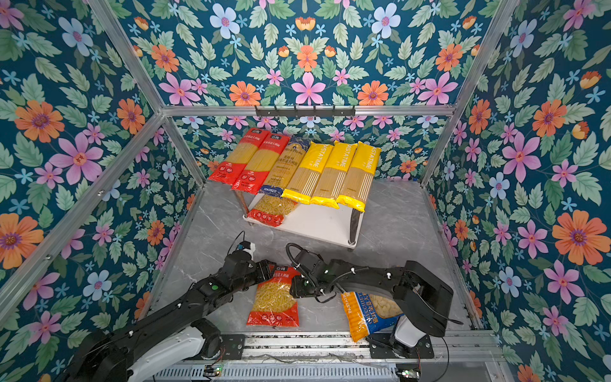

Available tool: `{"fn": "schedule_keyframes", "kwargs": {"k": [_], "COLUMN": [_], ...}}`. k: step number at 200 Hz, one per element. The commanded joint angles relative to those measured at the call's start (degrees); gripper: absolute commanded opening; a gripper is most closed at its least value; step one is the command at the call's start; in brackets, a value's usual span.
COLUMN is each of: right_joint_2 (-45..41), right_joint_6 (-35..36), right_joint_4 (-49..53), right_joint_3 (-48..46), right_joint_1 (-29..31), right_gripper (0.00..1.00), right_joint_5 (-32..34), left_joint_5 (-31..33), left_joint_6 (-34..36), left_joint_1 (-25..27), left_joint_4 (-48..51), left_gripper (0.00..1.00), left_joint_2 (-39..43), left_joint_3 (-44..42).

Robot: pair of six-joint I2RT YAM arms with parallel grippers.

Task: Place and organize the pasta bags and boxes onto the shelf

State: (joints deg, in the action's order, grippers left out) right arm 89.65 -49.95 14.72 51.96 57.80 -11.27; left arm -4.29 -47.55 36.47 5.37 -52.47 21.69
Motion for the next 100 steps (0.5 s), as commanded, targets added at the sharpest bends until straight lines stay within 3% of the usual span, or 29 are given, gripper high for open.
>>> {"fn": "schedule_keyframes", "kwargs": {"k": [1,28,56,85,100], "right_joint_2": [-1.8,-1.5,2.9,8.1,9.3], "right_joint_6": [-4.7,-8.0,-9.5,-10.0,-10.0], "right_joint_4": [-1.0,-7.8,-11.5,-16.5,-18.4], "right_joint_3": [-2.0,-3.5,-2.3,-2.3,-2.5], "right_joint_1": [-3.0,-4.3,-3.9,-3.5,-3.5], "right_gripper": [0.58,0.63,0.61,0.54,0.46], "right_joint_5": [1.2,-0.9,-3.9,-5.0,-5.9], "left_joint_5": [1.5,0.7,-4.4,-6.9,-8.0], "left_joint_6": [0.8,-2.0,-5.0,-6.7,-7.0], "left_joint_1": [-0.1,-0.1,0.0,0.8,1.1], "left_joint_4": [9.0,10.3,3.7,-2.4,-4.5], "left_gripper": [0.71,0.75,0.75,0.68,0.61], "left_joint_2": [5.1,12.0,12.5,10.6,10.0], "left_joint_3": [-1.9,-7.4,-12.1,-14.6,-14.8]}}
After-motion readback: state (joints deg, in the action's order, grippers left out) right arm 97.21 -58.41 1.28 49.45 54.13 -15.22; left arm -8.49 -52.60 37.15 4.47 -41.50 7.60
